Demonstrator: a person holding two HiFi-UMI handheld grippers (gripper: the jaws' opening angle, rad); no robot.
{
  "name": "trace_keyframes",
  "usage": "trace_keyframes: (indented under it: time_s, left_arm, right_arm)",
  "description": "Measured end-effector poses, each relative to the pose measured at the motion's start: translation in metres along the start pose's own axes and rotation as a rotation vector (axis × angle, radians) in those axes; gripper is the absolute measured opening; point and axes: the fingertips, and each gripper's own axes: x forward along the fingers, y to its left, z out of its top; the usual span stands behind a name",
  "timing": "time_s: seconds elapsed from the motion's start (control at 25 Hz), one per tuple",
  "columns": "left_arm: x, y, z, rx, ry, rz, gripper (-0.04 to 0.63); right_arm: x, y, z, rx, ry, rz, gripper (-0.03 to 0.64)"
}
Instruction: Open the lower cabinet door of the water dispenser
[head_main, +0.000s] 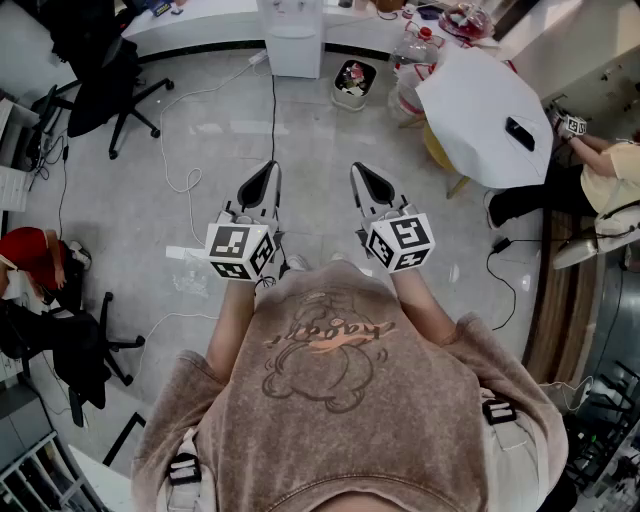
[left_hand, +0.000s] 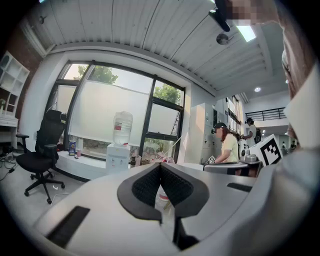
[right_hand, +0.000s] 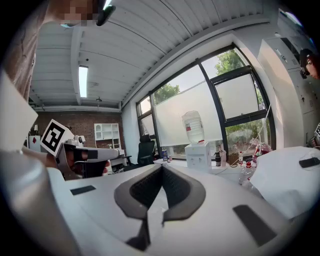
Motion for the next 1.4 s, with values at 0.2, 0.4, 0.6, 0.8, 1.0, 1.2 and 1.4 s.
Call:
trace_keyframes:
  time_s: [0.2, 0.4, 0.6, 0.8, 1.0, 1.2, 1.4]
  left_arm:
    - [0.002, 0.007, 0.003, 0.011, 0.006, -0.006, 0.012]
    - [-0.006, 0.020, 0.001, 0.008, 0.017, -0.016, 0.014]
    - [-0.014, 0.041, -0.004, 0.007, 0.022, -0.031, 0.012]
    - [-0.011, 0.054, -0.004, 0.010, 0.025, -0.072, 0.012]
    - [-0.007, 0.067, -0.001, 0.008, 0.025, -0.080, 0.014]
    - [0.006, 0.078, 0.000, 0.009, 0.028, -0.098, 0.012]
    - [0.033, 0.092, -0.001, 0.008, 0.030, -0.096, 0.012]
  right_arm:
    - [0.007, 0.005, 0.003, 0.004, -0.010, 0.000, 0.005]
    - [0.014, 0.015, -0.003, 0.028, -0.007, -0.013, 0.006]
    - [0.023, 0.026, -0.013, 0.014, 0.017, -0.044, 0.006]
    - [0.030, 0.031, -0.019, 0.019, 0.003, -0.089, 0.006]
    - [0.040, 0.039, -0.021, 0.035, 0.011, -0.094, 0.006]
    - [0.059, 0.033, -0.020, 0.029, 0.021, -0.100, 0.006]
    - [0.083, 0.014, -0.019, 0.021, 0.020, -0.102, 0.006]
